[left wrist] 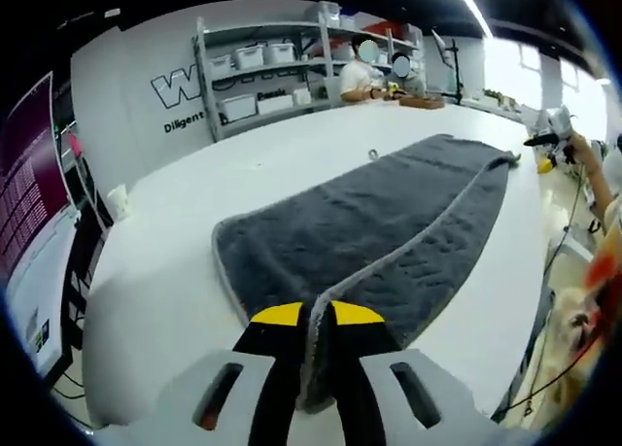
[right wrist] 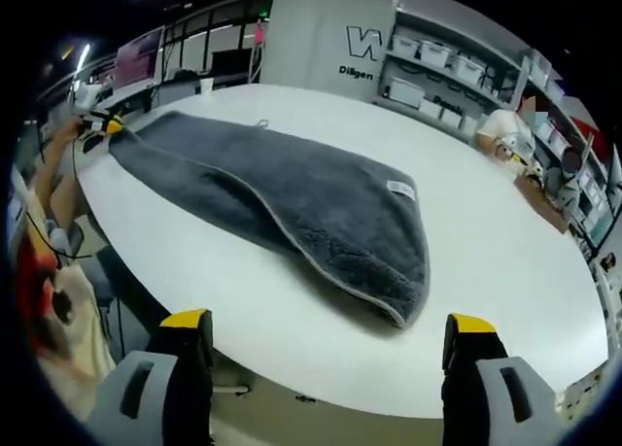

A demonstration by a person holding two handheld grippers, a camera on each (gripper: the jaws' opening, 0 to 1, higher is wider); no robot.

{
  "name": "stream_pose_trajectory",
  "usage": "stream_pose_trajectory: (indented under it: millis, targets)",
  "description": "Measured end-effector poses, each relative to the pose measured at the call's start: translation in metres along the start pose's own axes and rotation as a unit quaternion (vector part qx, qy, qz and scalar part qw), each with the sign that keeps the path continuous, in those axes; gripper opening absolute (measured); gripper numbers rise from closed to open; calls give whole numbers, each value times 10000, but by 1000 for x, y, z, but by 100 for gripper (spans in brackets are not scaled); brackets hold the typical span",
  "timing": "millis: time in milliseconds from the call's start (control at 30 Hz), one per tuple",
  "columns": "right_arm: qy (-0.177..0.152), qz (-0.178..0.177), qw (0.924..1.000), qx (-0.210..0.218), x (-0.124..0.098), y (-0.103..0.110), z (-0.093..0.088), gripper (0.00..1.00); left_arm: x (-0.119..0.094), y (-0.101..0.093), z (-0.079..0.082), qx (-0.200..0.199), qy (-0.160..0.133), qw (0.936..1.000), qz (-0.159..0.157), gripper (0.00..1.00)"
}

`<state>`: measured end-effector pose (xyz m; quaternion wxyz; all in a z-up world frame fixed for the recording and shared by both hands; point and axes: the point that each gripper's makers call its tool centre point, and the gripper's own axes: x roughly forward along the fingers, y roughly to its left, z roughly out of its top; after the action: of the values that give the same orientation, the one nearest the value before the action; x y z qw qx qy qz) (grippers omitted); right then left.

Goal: Open the folded towel by lifting each exposed corner and separating the folded layers until the towel lies flat within the target outline without major curled edges

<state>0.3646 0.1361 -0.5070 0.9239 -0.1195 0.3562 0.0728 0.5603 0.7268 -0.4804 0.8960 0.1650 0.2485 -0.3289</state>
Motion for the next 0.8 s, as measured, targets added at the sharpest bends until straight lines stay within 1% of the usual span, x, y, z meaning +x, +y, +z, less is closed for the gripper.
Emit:
stream_pose_trajectory:
  millis: [133, 200, 400, 533, 600, 767, 800]
  targets:
    - [24, 3, 10000, 3, 1, 1, -2, 98, -6, -4, 0, 10, -64, 9999, -80, 2]
    - [38, 21, 10000, -10, 1, 3, -2, 97, -10, -4, -1, 28, -77, 10000, -44, 2]
    - [38, 22, 10000, -21, 0, 4, -1, 97, -26, -11, -9, 41, -57, 10000, -69, 2]
    - [38, 22, 10000, -24, 0, 4, -1, 97, -28, -12, -10, 34, -55, 9999, -82, 2]
    - [37, 17, 10000, -35, -1, 5, 0, 97, -36, -16, -15, -16, -52, 9999, -146, 2]
    - [79, 39, 10000, -42, 0, 7, -1, 97, -42, -25, -35, -109, 139, 9993, -315, 2]
    - [84, 44, 9999, -42, 1, 7, -2, 97, -42, -26, -36, -117, 148, 9993, -324, 2]
